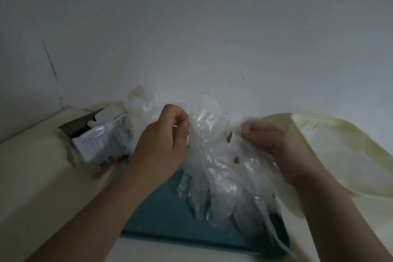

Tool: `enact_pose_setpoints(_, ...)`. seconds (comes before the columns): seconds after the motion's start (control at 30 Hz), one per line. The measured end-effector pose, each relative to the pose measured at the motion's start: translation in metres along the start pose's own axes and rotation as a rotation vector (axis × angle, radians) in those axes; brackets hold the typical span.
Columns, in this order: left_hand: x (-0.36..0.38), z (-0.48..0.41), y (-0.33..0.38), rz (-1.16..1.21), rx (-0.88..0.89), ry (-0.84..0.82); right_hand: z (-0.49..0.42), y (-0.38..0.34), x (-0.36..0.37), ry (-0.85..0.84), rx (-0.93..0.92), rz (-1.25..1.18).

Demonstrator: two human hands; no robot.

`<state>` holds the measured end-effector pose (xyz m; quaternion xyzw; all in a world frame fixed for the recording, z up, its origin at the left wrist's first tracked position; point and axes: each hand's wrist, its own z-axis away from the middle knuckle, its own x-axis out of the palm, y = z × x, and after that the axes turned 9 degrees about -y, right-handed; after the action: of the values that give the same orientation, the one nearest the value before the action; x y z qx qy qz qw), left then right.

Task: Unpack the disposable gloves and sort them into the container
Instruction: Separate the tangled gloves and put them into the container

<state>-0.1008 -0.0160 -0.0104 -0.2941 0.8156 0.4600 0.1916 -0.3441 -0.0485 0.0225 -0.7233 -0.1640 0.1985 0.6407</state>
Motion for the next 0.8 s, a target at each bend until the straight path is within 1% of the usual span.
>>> enact_pose_setpoints(0.13,0.003,0.002,0.004,0.075,0.027,-0.059,-0.009,0.013,-0.004,-0.069,-0.015,-0.004)
enact_pose_setpoints(0.27,0.0,0.003,0.009,0.134,0.059,-0.087,-0.014,0.02,-0.002,-0.14,-0.112,-0.074)
enact_pose_setpoints(0.3,-0.001,0.004,0.01,0.166,0.069,-0.108,-0.015,0.023,-0.001,-0.129,-0.1,-0.112)
enact_pose_setpoints(0.37,-0.003,0.005,0.012,0.272,0.077,-0.135,-0.018,0.029,-0.001,-0.164,-0.063,-0.178)
enact_pose_setpoints(0.5,-0.001,0.004,0.018,0.487,0.035,-0.147,-0.016,0.031,0.005,-0.239,-0.023,-0.238)
enact_pose_setpoints(0.6,-0.002,0.003,0.017,0.53,-0.007,-0.111,-0.018,0.031,0.006,-0.315,-0.008,-0.351)
enact_pose_setpoints(0.67,-0.003,0.001,0.017,0.559,-0.096,-0.069,-0.02,0.031,0.006,-0.342,-0.017,-0.442)
enact_pose_setpoints(0.7,-0.003,0.0,0.018,0.641,-0.162,-0.038,-0.02,0.031,0.006,-0.331,-0.026,-0.475)
enact_pose_setpoints(0.73,-0.001,-0.002,0.015,0.794,-0.241,-0.005,-0.02,0.029,0.007,-0.301,-0.029,-0.489)
enact_pose_setpoints(0.77,0.001,-0.004,0.014,1.012,-0.342,0.014,-0.019,0.027,0.008,-0.253,-0.038,-0.48)
enact_pose_setpoints(0.8,0.003,-0.005,0.01,1.22,-0.436,-0.01,-0.018,0.026,0.008,-0.206,-0.041,-0.467)
